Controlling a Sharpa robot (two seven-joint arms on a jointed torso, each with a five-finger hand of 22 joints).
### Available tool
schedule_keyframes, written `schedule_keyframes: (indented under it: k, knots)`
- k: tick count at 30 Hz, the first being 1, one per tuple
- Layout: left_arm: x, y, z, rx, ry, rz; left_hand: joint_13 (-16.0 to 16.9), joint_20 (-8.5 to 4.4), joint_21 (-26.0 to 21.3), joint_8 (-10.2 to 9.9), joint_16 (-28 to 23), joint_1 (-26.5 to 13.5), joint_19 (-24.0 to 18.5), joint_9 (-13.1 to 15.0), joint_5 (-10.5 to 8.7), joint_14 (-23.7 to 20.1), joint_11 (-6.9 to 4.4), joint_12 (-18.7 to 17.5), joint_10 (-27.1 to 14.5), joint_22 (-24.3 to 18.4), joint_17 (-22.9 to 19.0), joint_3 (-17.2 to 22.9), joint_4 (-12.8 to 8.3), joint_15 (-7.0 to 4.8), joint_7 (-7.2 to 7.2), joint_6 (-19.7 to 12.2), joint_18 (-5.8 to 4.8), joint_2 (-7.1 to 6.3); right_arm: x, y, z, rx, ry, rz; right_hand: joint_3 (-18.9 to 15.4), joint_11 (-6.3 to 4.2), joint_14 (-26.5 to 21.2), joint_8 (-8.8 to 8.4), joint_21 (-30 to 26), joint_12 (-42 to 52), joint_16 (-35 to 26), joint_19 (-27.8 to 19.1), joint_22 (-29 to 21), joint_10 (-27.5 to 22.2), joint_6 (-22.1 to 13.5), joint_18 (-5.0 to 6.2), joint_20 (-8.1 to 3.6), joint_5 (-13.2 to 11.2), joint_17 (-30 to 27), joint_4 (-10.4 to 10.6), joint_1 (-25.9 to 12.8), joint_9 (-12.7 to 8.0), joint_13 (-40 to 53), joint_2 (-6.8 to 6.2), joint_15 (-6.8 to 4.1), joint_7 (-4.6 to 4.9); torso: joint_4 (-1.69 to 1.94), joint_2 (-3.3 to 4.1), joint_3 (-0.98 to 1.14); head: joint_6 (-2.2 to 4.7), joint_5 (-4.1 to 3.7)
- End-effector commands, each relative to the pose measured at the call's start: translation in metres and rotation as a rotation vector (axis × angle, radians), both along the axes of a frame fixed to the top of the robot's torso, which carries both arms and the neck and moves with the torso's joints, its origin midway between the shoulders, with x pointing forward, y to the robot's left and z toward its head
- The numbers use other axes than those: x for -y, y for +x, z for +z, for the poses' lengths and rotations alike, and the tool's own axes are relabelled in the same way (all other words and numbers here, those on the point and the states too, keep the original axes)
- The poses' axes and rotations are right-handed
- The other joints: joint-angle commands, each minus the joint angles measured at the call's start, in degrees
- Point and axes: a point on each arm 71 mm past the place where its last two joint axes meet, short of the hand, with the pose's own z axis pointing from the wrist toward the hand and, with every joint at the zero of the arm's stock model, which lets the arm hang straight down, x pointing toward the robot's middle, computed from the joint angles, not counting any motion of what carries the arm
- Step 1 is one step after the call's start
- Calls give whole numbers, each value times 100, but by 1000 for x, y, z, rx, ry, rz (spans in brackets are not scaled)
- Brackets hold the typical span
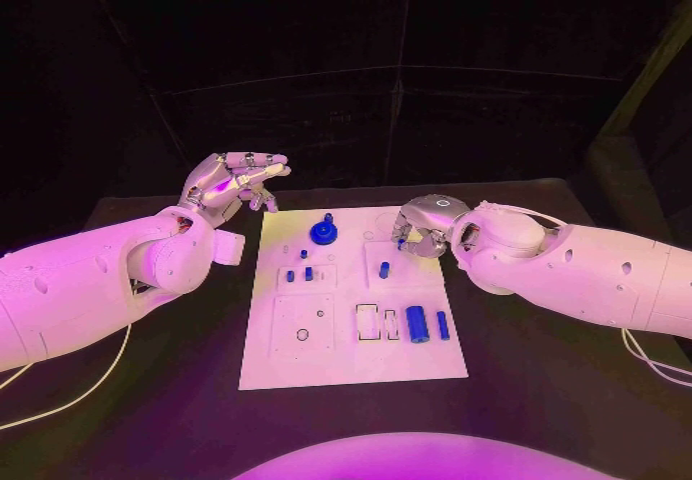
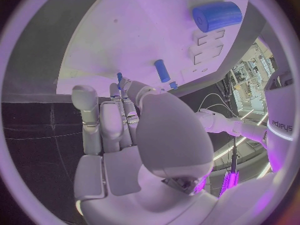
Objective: Assemble the parts on the task board
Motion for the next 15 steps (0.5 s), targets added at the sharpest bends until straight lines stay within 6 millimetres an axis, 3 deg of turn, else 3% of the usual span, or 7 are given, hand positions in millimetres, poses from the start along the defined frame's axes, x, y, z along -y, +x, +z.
schedule_keyframes:
  k: [1, 7, 11, 15]
  knots:
    - [1, 0, 1, -5, -9, -10, 1, 5, -41, -4, -34, -7, -28, 3, 16, -40, 3, 36, -37, -9, -13, -49, 3, 14, 10, -34, 113, 24, 0, -4, 8, 55, 37, 0, 41, 5, 200, -35, 38, -27, 44, 52, 15, 46, 18, -42, 4, -22, 1, -7, -50, -8, -3, -7, -40, 12, -11, -1, -6, 4, 2]
    - [1, 1, 1, -6, -8, -9, 1, 6, -42, -4, -35, -7, -29, 3, 16, -42, 4, 36, -39, -9, -15, -51, 3, 15, 11, -36, 113, 24, -1, -16, 15, 68, 66, 19, 70, 3, 201, -34, 54, -28, 52, 56, 31, 56, 27, -44, 4, -18, 0, -30, -56, -7, 0, -14, -41, 11, -7, -3, -1, 11, 9]
    - [2, 1, 0, -6, -8, -11, 1, 6, -42, -4, -35, -7, -29, 3, 16, -42, 4, 36, -39, -9, -15, -51, 3, 15, 11, -36, 113, 24, -13, -28, 22, 72, 104, 58, 95, 2, 202, -34, 63, -29, 60, 56, 40, 63, 32, -44, 3, -9, 4, -51, -57, -7, 1, -21, -42, 10, 2, 3, -2, 16, 33]
    - [4, 1, 1, -5, -11, -17, 1, 6, -43, -3, -35, -7, -29, 3, 16, -42, 4, 36, -40, -10, -16, -52, 3, 15, 11, -37, 113, 24, -29, -38, 26, 55, 133, 107, 116, 4, 200, -36, 67, -33, 60, 52, 40, 66, 33, -44, 3, -3, -7, -71, -65, -8, 1, -33, -42, 12, 20, 5, -4, 15, 117]
